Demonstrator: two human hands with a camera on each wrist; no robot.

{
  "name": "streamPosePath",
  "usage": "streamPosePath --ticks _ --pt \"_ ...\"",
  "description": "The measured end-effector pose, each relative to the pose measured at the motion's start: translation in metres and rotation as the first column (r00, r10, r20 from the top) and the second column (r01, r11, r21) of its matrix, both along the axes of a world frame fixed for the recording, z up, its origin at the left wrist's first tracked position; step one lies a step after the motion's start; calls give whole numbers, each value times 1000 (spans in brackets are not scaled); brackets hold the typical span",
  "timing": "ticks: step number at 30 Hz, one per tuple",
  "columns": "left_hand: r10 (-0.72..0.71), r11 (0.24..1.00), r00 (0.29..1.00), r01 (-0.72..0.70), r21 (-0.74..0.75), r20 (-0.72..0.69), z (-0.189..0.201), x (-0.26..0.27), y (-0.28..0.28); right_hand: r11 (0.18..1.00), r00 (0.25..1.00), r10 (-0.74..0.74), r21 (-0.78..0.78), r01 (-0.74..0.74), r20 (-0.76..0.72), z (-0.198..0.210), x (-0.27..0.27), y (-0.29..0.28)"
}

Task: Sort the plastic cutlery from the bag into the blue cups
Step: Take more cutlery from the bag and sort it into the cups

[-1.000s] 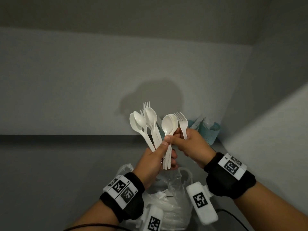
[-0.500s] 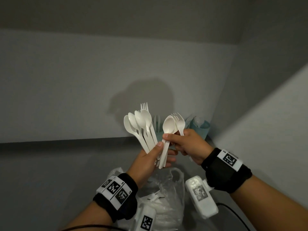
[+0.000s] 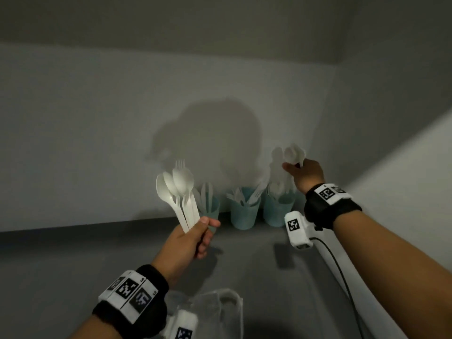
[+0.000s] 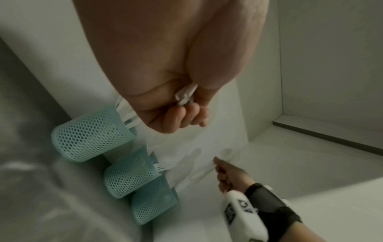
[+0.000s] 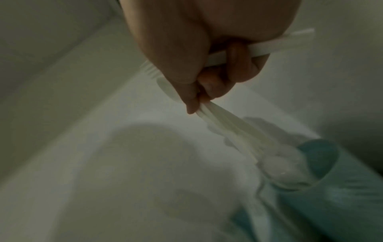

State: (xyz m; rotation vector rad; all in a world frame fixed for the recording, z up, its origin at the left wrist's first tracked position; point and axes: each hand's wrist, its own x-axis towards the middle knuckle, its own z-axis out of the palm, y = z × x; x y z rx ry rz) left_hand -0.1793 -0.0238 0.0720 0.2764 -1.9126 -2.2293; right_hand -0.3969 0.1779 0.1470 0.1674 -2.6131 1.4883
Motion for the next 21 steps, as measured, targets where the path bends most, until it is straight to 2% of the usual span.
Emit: streamPosePath --ticks 1,4,9,15,21 --pt "9 1000 1000 -9 4 2 -2 -6 -1 997 1000 -7 81 6 13 -12 -17 0" --pt "31 999 1000 -31 13 7 -8 -19 -3 983 995 -29 181 11 99 -48 -54 0" --pt "51 999 998 -51 8 25 -17 -31 -4 970 981 -40 241 -7 188 -74 -76 -3" --pt "57 998 997 -58 27 45 -21 -33 3 933 936 -55 351 -75 347 -76 -79 -2" --pt "62 997 998 -63 38 16 -19 -25 -1 917 932 -77 392 -74 354 -56 -69 -4"
